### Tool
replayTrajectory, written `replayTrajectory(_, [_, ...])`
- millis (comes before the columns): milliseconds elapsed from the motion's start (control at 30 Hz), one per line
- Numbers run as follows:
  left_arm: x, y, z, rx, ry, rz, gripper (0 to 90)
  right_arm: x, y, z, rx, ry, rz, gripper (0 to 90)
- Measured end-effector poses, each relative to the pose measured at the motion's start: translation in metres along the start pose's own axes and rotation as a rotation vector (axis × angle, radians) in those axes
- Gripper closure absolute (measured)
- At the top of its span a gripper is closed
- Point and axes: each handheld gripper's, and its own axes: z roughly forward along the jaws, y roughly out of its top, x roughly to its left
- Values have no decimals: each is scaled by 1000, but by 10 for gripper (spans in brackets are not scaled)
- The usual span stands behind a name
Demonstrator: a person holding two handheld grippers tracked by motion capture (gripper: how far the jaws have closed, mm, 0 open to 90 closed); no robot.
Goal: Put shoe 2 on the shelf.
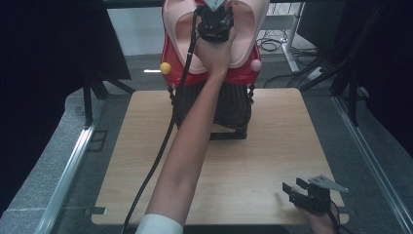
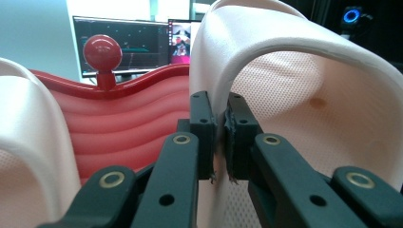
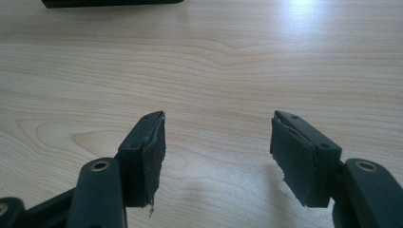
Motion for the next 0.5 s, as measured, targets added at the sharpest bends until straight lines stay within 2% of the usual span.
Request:
replayTrajectory(233, [1, -9, 12, 59, 50, 5, 832, 0, 1, -1, -4, 3, -3, 368])
replayTrajectory(300, [2, -13, 12, 62, 61, 8, 828, 1, 1, -1, -5, 4, -4, 368])
replayTrajectory(500, [2, -16, 8, 60, 57, 8, 823, 1, 1, -1, -3, 2, -9, 368])
